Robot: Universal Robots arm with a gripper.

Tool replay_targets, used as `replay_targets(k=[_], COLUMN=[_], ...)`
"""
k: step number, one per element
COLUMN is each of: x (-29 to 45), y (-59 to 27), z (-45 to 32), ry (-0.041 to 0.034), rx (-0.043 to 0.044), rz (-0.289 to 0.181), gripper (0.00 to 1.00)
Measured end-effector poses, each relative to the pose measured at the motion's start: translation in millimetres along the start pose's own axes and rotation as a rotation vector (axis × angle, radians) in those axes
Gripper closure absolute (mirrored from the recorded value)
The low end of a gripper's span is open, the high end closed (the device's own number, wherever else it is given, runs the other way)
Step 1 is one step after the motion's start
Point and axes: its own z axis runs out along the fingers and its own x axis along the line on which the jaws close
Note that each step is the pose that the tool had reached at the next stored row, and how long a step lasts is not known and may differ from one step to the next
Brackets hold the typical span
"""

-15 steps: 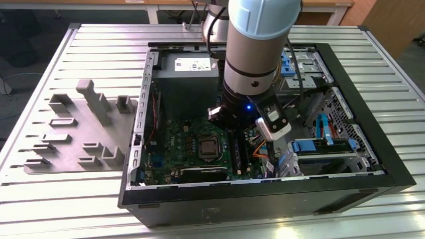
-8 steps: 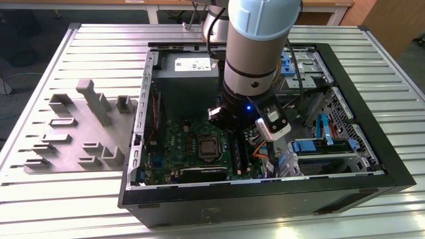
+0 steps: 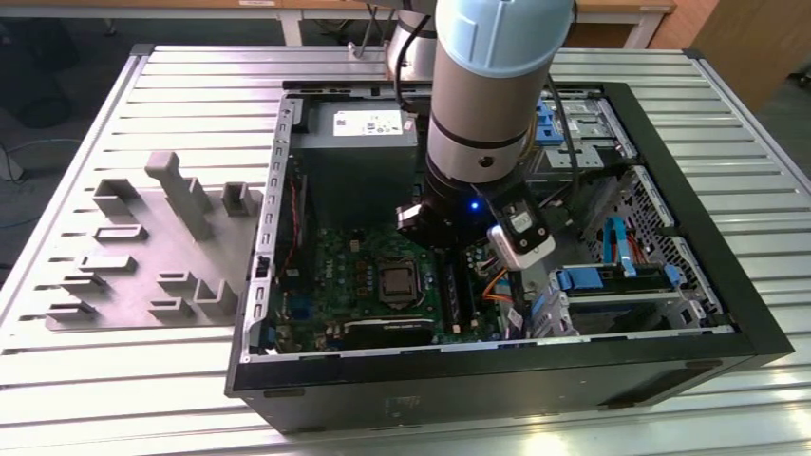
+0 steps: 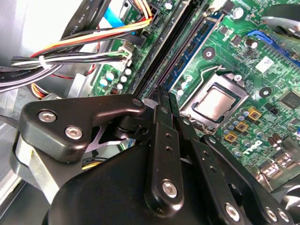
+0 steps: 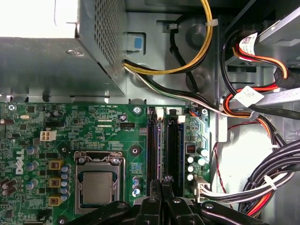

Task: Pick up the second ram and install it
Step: 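Insert the second ram into the second slot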

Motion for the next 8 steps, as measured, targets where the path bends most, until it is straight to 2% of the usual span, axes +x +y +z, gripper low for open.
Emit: replay_targets(k=[8], x=[-1.2], y=[0.0], z=[0.2], ry=[-0.0009], rx=[0.0005], rz=[0.02], gripper=[0.87])
